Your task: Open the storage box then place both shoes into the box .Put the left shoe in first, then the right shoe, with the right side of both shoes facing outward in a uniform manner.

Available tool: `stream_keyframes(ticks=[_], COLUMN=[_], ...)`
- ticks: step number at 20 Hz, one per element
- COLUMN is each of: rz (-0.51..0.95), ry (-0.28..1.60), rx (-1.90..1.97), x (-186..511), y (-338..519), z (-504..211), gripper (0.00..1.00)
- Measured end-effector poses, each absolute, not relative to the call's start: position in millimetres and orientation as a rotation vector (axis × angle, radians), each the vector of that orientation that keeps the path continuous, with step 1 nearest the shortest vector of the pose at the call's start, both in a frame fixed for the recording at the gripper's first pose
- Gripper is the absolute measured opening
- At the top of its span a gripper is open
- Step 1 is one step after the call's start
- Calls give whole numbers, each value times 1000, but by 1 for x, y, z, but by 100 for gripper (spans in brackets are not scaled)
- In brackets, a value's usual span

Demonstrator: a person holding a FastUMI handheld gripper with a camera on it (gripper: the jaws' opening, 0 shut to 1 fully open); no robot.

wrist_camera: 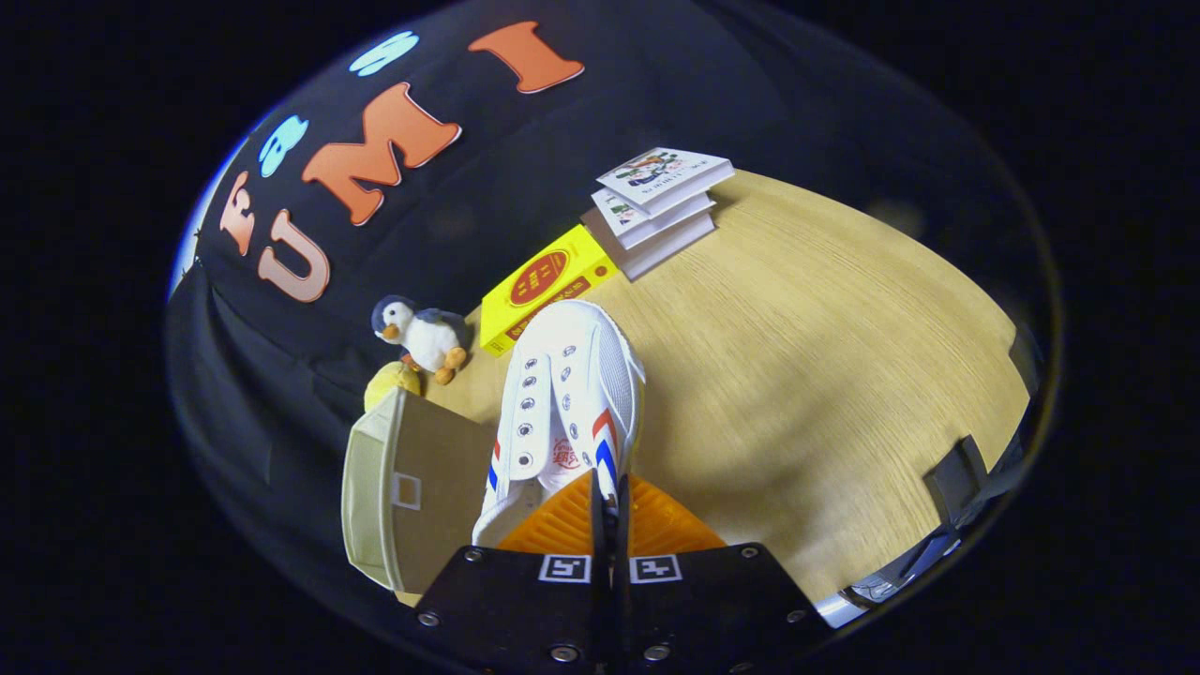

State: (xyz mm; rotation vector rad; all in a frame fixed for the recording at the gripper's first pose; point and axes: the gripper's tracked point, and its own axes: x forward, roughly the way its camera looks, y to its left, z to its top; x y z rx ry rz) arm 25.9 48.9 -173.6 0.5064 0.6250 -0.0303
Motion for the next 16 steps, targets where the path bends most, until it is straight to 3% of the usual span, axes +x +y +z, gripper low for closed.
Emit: stream_keyframes(ticks=[9,16], rz=[108,116], ry=[547,594], rx=[512,370], x=[14,26], y=[195,284], z=[-91,-129], gripper=[1,1])
